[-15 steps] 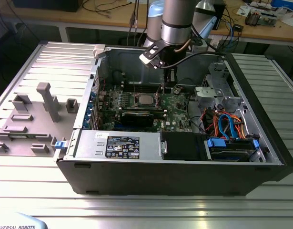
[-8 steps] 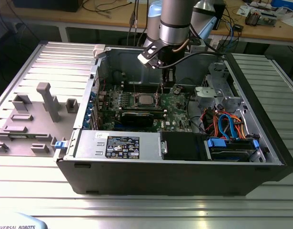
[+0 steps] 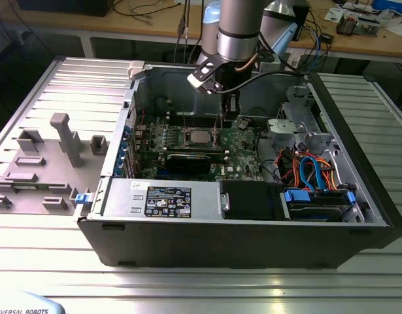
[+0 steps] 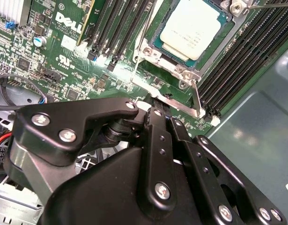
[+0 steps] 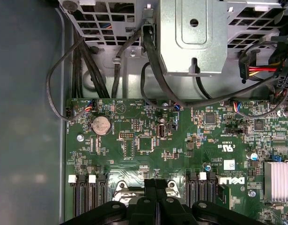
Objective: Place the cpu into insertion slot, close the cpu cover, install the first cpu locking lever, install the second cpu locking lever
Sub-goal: 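Close the cpu cover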
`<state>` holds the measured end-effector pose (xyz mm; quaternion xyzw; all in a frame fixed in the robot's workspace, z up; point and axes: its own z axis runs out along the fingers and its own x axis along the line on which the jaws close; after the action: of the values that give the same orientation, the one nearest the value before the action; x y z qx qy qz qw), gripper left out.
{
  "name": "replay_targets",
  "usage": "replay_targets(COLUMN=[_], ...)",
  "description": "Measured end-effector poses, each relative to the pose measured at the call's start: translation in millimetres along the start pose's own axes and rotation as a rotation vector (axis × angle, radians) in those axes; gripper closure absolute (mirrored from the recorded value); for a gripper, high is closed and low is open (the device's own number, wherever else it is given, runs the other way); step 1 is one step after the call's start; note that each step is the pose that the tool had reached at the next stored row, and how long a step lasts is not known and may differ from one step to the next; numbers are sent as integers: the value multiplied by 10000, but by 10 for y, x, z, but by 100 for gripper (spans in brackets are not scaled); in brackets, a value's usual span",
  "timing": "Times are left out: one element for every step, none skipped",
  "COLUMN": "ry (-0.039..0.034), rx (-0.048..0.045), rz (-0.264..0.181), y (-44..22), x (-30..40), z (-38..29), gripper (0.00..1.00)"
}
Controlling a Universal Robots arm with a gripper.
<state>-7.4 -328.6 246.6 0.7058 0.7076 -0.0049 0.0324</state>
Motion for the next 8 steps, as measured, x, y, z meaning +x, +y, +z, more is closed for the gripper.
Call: replay_targets(ry=[-1,-1,0,0,0,0,0,0], rx=[1,0,0,0,0,0,0,0], rz=[1,1,0,1,1,1,1,0], y=[-7,-12,-22,-32,-38,-42,-50,-54], x=[0,0,0,0,0,0,0,0], z=[0,-1,-1,-1,-2,-2,-2,-2], gripper=[89,89,89,89,89,89,89,89])
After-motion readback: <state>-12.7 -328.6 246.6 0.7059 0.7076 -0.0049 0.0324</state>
